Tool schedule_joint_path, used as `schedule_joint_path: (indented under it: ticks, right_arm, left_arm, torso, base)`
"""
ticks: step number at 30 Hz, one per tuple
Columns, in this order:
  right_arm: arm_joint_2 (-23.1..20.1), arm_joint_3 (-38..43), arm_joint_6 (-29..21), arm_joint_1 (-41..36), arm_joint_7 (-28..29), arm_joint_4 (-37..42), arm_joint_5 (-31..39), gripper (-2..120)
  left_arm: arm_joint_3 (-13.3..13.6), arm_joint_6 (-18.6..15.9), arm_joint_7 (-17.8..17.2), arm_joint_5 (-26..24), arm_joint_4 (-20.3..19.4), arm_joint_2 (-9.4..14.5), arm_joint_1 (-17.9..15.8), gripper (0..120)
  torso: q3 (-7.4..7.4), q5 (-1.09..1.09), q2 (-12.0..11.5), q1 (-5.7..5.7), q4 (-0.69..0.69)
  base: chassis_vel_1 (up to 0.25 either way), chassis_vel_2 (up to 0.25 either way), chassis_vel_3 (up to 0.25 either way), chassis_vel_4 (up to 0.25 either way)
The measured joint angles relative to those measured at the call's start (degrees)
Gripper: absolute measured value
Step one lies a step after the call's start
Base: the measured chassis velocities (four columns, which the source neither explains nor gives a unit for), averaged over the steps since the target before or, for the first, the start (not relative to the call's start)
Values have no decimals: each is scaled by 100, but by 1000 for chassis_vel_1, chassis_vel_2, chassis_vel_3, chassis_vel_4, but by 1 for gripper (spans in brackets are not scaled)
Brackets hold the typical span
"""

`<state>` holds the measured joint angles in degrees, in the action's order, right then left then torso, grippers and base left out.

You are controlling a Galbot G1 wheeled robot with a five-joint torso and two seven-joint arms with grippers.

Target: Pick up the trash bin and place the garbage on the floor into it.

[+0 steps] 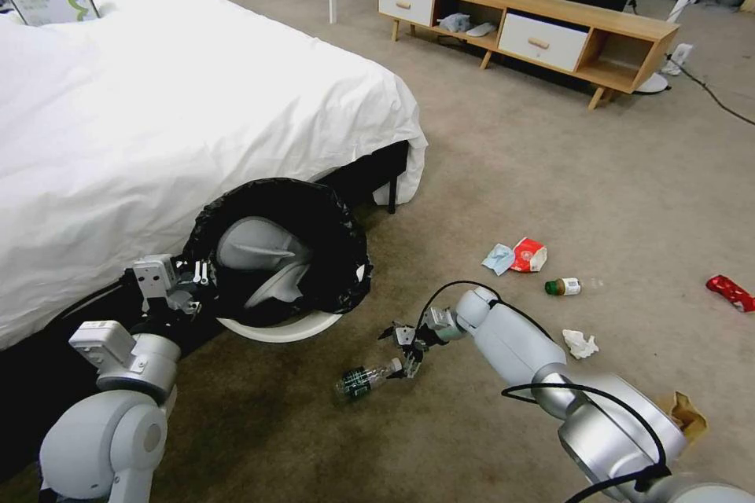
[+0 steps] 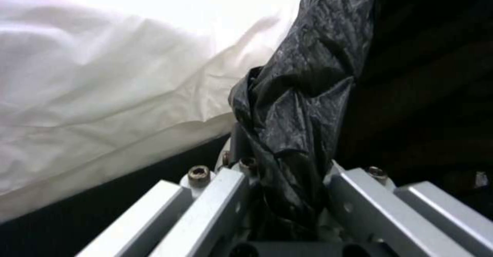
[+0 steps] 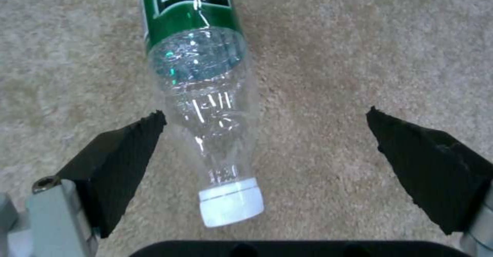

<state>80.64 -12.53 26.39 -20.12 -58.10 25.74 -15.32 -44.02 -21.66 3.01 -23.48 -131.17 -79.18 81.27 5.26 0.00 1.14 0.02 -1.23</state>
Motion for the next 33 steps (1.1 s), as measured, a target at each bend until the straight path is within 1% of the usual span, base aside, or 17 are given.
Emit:
schedule_joint_path:
  ticks: [4,19,33]
  right_arm:
    - [27,-40,16,-28,129,-40,27,100]
    - [112,-103,21,-165,325,-83,29,100]
    - [159,-140,23,-211,421,-121,2,100]
  left_arm:
    - [5,6,3,0,1,-15,0,2]
    - [5,51,12,21,0,-47,35,2]
    - [50,72,18,72,20,-91,32,2]
  torso:
    - [0,0,0,0,0]
    - [0,0,0,0,0]
    - [0,0,0,0,0]
  base:
    - [0,0,0,0]
    - [0,0,0,0]
    - [0,0,0,0]
